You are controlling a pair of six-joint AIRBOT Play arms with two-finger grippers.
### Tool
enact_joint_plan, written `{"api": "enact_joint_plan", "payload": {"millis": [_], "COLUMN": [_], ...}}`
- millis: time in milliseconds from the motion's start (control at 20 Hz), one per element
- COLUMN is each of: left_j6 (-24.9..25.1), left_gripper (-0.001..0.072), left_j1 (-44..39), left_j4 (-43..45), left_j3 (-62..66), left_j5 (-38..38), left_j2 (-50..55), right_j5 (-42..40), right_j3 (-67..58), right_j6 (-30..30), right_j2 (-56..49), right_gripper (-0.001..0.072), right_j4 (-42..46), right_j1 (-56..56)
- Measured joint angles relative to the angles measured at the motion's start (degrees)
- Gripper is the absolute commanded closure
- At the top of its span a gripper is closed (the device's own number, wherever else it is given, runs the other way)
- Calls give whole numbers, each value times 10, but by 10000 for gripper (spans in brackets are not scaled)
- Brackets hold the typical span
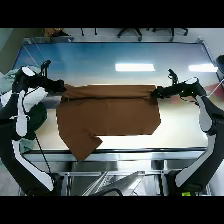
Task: Fold the shirts.
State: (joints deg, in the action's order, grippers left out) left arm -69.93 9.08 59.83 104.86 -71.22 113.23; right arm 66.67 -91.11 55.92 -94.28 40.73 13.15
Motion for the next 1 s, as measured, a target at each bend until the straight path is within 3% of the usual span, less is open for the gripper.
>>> {"api": "enact_joint_plan", "payload": {"millis": [300, 400, 450, 500, 550, 850, 1000], "left_j6": [-62, -89, -96, -101, -101, -92, -85], "left_gripper": [46, 45, 45, 45, 45, 45, 45], "left_j1": [31, 52, 61, 70, 78, 140, 148], "left_j4": [5, 5, 5, 7, 7, 7, -9], "left_j3": [85, 59, 24, -27, -92, -542, -692], "left_j5": [-136, -188, -202, -207, -205, -103, -47], "left_j2": [-5, -30, -53, -82, -119, -370, -454], "right_j5": [65, 87, 94, 100, 101, 63, 43], "right_j3": [0, 28, 52, 82, 120, 342, 398], "right_j6": [39, 45, 48, 50, 53, 70, 66], "right_j2": [79, 125, 148, 172, 198, 290, 296], "right_gripper": [383, 382, 352, 241, 186, 186, 186], "right_j4": [47, 62, 69, 76, 84, 109, 108], "right_j1": [35, 61, 75, 88, 102, 152, 155]}}
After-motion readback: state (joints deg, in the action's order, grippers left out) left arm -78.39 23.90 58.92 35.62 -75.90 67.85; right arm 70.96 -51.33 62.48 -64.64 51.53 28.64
